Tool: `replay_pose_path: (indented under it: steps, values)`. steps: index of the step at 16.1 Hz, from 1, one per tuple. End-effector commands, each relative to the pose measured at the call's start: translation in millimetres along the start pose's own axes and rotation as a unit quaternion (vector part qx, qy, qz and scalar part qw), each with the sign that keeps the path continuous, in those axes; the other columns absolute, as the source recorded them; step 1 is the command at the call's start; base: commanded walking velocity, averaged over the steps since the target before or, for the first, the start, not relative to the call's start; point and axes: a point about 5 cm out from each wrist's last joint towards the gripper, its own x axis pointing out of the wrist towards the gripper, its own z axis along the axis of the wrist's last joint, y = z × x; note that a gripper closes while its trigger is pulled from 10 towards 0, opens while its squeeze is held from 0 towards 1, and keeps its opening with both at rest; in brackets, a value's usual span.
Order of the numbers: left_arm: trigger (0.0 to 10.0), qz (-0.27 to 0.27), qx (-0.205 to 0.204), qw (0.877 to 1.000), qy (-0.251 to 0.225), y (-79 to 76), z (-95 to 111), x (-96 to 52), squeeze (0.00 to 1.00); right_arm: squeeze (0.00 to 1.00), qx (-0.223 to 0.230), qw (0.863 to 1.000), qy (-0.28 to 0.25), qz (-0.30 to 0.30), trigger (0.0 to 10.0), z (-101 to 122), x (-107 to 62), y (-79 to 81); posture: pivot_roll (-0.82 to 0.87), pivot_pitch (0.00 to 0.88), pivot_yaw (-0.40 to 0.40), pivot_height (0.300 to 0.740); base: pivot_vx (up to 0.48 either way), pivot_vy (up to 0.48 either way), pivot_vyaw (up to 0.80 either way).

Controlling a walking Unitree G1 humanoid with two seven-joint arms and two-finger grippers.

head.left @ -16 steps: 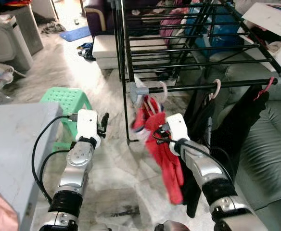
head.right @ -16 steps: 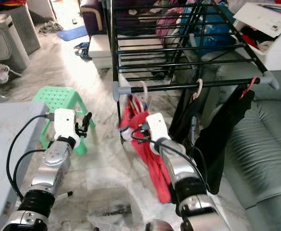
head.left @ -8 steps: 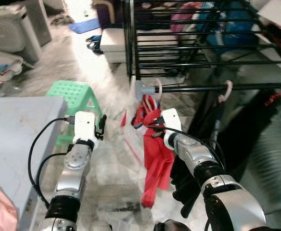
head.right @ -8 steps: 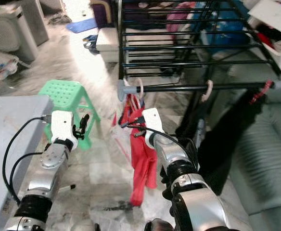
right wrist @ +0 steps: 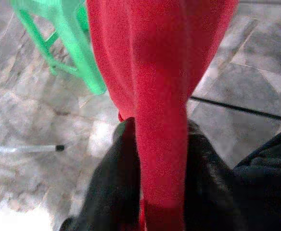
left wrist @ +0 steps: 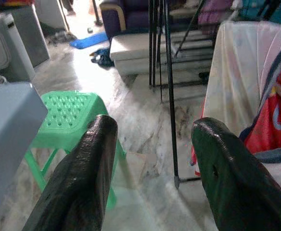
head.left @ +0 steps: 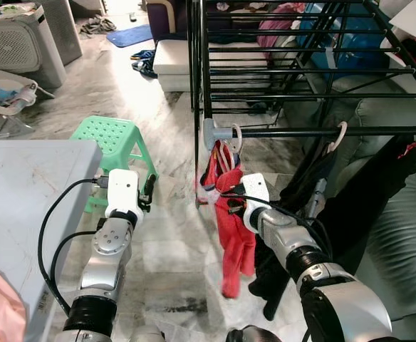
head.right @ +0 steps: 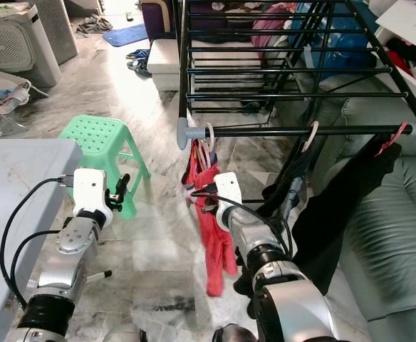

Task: Hang hanger

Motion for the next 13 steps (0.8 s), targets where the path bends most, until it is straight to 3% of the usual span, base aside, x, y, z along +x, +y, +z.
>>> replay_pose_path:
  steps: [1,4,8,13]
  values:
    - [10.0,0.007,-0.001,1.000,-0.005,4.0,2,-3.1,0.00,1.00,0.006,1.000,-0.024,-0.016,10.0,1,-2.4,-5.2,0.05,0.026,-0.006,0.740,0.000,0.000,0.00]
    - [10.0,0.005,0.021,1.000,-0.002,5.1,-6,-8.0,0.00,1.00,0.017,0.996,-0.088,-0.005,10.0,4,-9.6,-7.8,0.04,0.000,0.000,0.740,0.000,0.000,0.00]
    - [10.0,0.009,0.037,0.999,0.011,5.0,-15,-11.9,0.00,1.00,0.030,0.991,-0.128,-0.008,10.0,-7,-26.8,-16.4,0.03,0.000,0.000,0.740,0.000,0.000,0.00]
    - [10.0,0.024,0.046,0.998,0.023,7.3,-30,-21.1,0.00,1.00,0.033,0.982,-0.188,0.000,10.0,-20,-58.6,-6.5,0.01,0.000,0.016,0.740,0.000,0.000,0.00]
